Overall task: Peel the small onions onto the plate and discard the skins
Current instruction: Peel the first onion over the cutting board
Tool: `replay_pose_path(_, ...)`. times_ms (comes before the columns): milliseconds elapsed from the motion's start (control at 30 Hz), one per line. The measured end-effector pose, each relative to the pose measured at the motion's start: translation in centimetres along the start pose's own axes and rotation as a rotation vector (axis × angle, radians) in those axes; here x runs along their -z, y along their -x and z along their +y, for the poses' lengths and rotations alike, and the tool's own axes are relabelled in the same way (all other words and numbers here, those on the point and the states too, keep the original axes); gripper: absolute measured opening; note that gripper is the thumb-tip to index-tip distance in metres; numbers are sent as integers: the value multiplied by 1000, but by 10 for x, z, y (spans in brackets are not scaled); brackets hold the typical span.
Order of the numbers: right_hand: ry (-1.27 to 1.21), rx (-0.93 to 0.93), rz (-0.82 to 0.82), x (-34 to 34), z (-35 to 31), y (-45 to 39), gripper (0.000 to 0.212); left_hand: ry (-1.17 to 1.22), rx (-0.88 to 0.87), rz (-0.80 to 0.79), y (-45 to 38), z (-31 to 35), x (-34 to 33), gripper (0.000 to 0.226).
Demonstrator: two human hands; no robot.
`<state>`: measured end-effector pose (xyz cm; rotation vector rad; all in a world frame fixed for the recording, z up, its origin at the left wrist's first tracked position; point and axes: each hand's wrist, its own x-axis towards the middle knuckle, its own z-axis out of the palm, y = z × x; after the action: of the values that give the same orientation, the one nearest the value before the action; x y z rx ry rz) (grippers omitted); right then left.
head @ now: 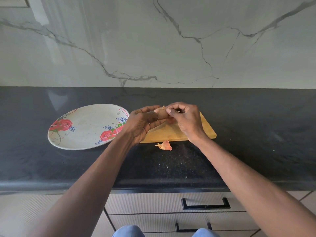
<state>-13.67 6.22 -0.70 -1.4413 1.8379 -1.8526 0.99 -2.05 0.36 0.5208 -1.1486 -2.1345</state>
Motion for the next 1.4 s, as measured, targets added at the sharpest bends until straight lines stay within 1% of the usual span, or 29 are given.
replay_pose_path(33, 71, 40, 6, -1, 0, 1, 4, 0, 3, -12, 1, 0, -2, 18)
replay_pose_path(133, 228, 138, 4, -5, -2, 4, 5, -9, 4, -24, 4, 0, -4, 20)
replay_pose_path(267, 298, 164, -27, -8, -2, 5, 6, -11, 28, -22, 2, 0, -3, 15)
replay_pose_path(333, 294, 136, -25, -6, -2, 4, 7, -17, 41, -34, 2, 0, -3, 13)
replay_pose_path(467, 220, 30, -24, -4, -2, 3, 9, 39, 46, -32, 0, 3, 0, 18)
replay_pose_path(567, 173, -2, -18, -3, -3, 2, 11, 81, 28, -20, 2, 5, -1, 18)
replay_pose_path(633, 139, 2, -17, -1, -4, 2, 16, 112, 6, 10, 3, 6, -1, 16)
replay_pose_path(700, 102, 30, -20, 0, -5, 2, 16, 111, -13, 44, 3, 6, -1, 13)
replay_pose_path(800, 85, 80, -58, 0, -4, 5, 32, 69, -25, 68, 2, 6, 1, 12)
replay_pose_path(833, 105, 106, -56, -1, -4, 6, 34, 55, -23, 70, 2, 5, 1, 12)
replay_pose_path(967, 120, 213, 21, -2, -2, 7, 21, 36, 0, 56, 3, 5, 1, 14)
replay_pose_path(1167, 196, 364, 48, -3, 1, 8, 9, 23, 26, 47, 5, 7, 0, 13)
replay_pose_path(1267, 275, 447, 75, -5, 1, 9, 4, 16, 31, 38, 6, 7, -1, 14)
replay_pose_path(1333, 331, 460, 65, -7, 1, 10, 4, 15, 28, 34, 6, 7, -1, 15)
replay_pose_path(1400, 330, 441, 43, -7, 2, 9, 4, 17, 26, 35, 5, 7, 0, 14)
